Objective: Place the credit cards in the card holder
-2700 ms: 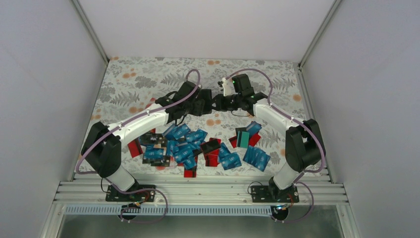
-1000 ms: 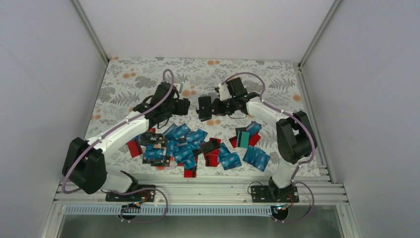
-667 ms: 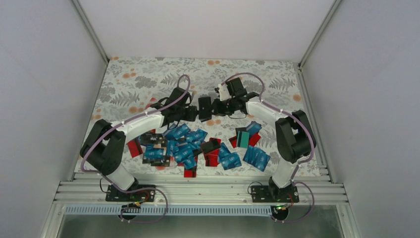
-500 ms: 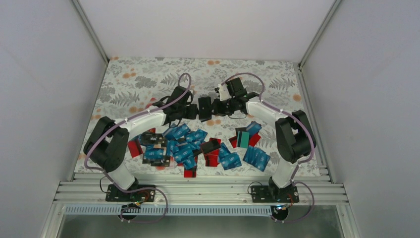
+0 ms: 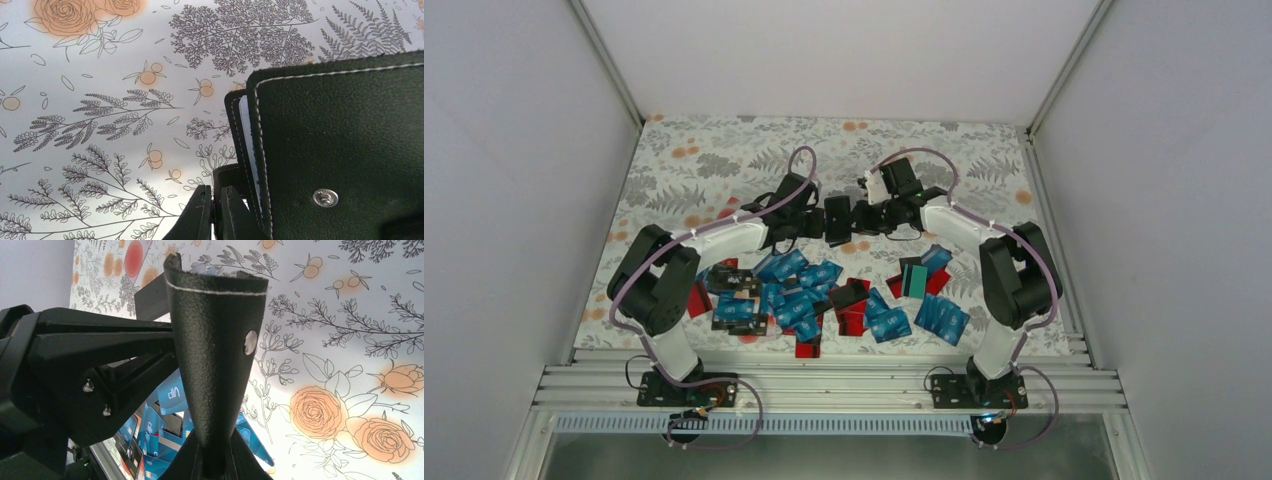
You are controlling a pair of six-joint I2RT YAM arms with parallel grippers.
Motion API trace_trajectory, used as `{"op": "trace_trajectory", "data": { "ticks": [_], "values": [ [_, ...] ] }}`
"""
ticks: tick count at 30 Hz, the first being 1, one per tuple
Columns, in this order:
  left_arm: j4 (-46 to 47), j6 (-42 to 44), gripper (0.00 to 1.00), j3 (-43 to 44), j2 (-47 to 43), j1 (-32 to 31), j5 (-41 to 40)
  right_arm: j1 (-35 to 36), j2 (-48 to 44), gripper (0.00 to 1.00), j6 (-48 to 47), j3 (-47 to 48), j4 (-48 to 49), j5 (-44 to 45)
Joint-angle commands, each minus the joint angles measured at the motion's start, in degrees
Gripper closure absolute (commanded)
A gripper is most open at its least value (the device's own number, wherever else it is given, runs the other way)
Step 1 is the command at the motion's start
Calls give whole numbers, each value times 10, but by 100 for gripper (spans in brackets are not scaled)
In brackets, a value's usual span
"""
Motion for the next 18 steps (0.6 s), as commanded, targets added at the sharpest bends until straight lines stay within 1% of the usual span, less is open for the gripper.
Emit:
{"op": "trace_trajectory", "data": {
  "ticks": [1,2,3,4,5,6,7,9,11,15,18],
  "values": [
    [11,-1,98,12,-2,-3,-3,1,1,95,-2,-15,16,-4],
    [10,-1,98,12,-4,-3,-4,0,3,89,-6,-19,17,-2],
    [8,-1,98,11,-7,-3,-1,-2,6,77,-11,-27,17,3],
    [8,-1,98,10,-11,-3,0,-4,10,60,-19,-33,14,11],
    [7,1,98,10,-13,-3,4,-9,16,50,-24,-40,9,21],
    [7,3,98,9,-15,-3,10,-13,21,43,-27,-48,7,26],
    [5,5,98,8,-15,-3,13,-18,23,37,-30,-56,7,28],
    [2,8,98,7,-16,-3,19,-25,21,30,-34,-70,6,38],
    [2,11,98,6,-19,-4,26,-26,12,27,-38,-74,0,58],
    [-1,13,98,12,-28,-4,45,-26,-6,23,-40,-70,-15,81],
    [-9,12,98,22,-38,-7,55,-25,-22,22,-38,-63,-22,78]
  ]
}}
